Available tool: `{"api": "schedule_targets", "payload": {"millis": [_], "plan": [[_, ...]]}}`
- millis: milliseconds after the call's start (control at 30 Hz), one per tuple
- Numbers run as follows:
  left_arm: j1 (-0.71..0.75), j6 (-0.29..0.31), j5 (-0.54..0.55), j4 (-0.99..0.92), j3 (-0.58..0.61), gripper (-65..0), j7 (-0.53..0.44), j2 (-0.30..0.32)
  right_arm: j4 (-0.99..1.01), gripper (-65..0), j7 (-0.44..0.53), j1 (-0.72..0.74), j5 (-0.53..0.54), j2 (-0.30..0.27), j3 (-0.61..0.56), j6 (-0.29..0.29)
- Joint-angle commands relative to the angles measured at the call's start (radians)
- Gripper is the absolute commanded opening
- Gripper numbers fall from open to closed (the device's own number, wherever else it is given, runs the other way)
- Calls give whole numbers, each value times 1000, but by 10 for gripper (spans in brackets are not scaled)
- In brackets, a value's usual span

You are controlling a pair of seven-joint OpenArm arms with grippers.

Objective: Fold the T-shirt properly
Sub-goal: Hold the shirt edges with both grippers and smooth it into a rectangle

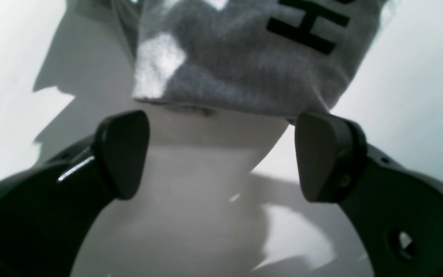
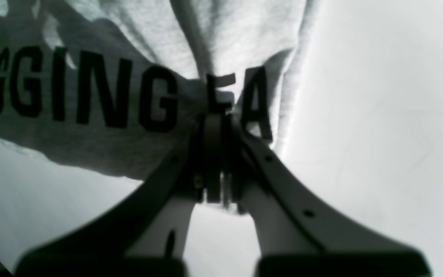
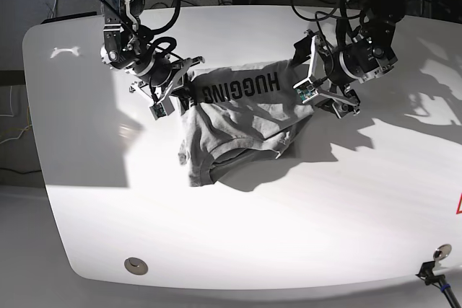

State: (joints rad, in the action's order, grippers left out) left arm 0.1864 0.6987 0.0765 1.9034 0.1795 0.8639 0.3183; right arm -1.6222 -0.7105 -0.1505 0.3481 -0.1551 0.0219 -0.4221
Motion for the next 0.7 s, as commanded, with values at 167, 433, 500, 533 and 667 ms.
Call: {"api": "schedule_targets", "payload": {"millis": [167, 433, 500, 533, 667], "plan": [[-61, -1, 10, -26, -48, -91, -24, 6, -19, -626, 12, 10, 12, -5, 3, -8], [-138, -1, 16, -8, -123, -91, -22, -1, -19, -626, 12, 10, 12, -4, 2, -7], [-132, -1, 16, 14, -122, -91, -19, -35, -19, -626, 12, 10, 16, -4, 2, -7], [-112, -1, 16, 20, -122, -91, -18, -49, -19, -626, 12, 10, 16, -4, 2, -5], [-58, -1, 44, 44, -100, -91, -18, -89, -99, -626, 10, 10, 19, -4, 3, -5]]}}
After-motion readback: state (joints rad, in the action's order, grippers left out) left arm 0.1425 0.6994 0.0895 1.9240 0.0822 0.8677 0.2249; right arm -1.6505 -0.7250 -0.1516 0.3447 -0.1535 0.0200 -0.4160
